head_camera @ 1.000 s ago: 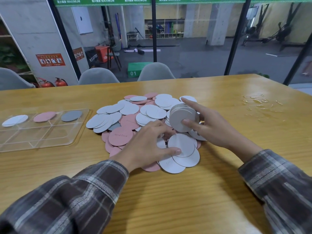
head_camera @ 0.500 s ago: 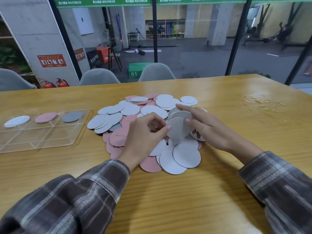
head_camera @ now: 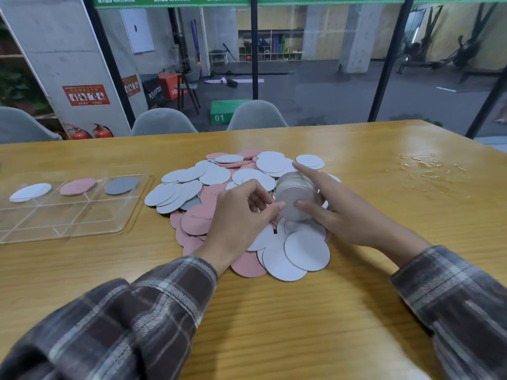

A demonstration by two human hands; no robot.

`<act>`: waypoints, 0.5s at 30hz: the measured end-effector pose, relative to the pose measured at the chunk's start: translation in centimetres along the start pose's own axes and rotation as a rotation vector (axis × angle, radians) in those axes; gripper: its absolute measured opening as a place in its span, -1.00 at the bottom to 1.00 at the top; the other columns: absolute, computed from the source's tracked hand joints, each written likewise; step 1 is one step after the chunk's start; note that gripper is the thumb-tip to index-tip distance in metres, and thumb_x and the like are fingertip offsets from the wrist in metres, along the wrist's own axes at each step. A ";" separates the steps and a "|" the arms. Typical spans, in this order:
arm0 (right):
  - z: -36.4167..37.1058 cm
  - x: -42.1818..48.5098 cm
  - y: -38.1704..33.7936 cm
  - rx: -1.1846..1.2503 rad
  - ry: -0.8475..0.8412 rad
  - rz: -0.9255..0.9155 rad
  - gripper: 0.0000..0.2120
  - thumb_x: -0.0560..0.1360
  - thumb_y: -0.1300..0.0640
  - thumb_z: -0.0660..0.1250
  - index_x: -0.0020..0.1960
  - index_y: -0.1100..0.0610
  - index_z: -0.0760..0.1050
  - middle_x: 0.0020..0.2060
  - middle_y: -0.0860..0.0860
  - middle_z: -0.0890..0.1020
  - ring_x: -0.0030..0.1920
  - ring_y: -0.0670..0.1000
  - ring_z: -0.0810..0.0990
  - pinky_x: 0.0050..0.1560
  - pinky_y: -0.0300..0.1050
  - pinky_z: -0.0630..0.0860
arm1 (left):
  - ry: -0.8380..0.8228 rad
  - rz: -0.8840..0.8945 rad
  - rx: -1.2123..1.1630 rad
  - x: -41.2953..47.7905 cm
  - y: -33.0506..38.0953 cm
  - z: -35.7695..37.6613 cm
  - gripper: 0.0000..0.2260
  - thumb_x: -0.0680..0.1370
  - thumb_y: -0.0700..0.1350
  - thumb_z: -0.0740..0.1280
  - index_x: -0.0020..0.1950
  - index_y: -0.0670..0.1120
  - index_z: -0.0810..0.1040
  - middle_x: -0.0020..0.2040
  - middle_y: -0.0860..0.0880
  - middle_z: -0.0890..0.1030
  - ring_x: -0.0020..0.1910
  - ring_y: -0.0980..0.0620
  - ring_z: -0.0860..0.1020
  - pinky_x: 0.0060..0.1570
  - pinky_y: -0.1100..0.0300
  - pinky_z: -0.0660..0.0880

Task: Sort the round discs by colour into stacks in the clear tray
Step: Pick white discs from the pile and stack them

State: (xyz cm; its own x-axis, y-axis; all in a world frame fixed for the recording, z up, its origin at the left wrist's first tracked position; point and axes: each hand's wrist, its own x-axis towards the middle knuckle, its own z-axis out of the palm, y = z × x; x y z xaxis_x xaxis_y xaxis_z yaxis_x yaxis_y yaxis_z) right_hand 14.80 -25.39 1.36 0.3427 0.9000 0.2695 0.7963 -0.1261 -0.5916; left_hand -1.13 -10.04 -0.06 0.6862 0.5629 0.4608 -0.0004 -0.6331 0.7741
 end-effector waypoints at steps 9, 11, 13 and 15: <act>-0.5 0.0 0.1 0.009 0.015 0.050 -0.36 0.64 -0.02 0.32 0.63 -0.09 0.14 0.03 -0.36 0.43 -0.23 -0.31 0.57 0.00 -0.13 0.47 | -0.357 0.202 0.245 -0.8 -0.4 -0.4 -0.67 0.38 0.16 0.63 0.07 0.08 0.75 -0.10 0.20 0.53 -0.04 0.25 0.48 -0.06 0.44 0.33; -0.5 0.0 0.1 0.021 0.016 0.048 -0.36 0.64 -0.03 0.32 0.63 -0.10 0.13 0.13 -0.28 0.45 -0.26 -0.19 0.59 -0.06 -0.14 0.48 | -0.367 0.167 0.191 -0.8 -0.1 -0.6 -0.73 0.39 0.08 0.64 0.04 0.05 0.76 -0.12 0.20 0.55 -0.07 0.29 0.49 -0.08 0.49 0.33; -0.5 0.1 0.3 0.050 0.018 0.051 -0.36 0.64 0.00 0.33 0.63 -0.10 0.13 0.10 -0.34 0.44 -0.25 -0.19 0.60 -0.12 -0.20 0.47 | -0.376 0.140 0.148 -0.8 0.1 -0.8 -0.76 0.39 0.01 0.65 0.01 0.01 0.76 -0.13 0.17 0.58 -0.10 0.28 0.52 -0.09 0.48 0.37; -0.4 0.2 0.5 0.069 0.018 0.057 -0.36 0.63 0.01 0.34 0.63 -0.11 0.14 0.06 -0.41 0.41 -0.20 -0.22 0.60 -0.15 -0.25 0.46 | -0.385 0.098 0.088 -0.7 0.1 -1.0 -0.79 0.40 -0.05 0.65 0.00 0.00 0.75 -0.13 0.11 0.63 -0.14 0.20 0.56 -0.09 0.40 0.44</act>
State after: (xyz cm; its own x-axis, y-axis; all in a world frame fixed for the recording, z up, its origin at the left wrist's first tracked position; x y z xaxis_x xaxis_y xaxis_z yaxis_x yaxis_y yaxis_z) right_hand 15.44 -25.47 1.44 0.3957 0.8844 0.2476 0.7392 -0.1467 -0.6573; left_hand -2.37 -9.99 0.13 0.9082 0.2679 0.3217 -0.0291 -0.7262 0.6869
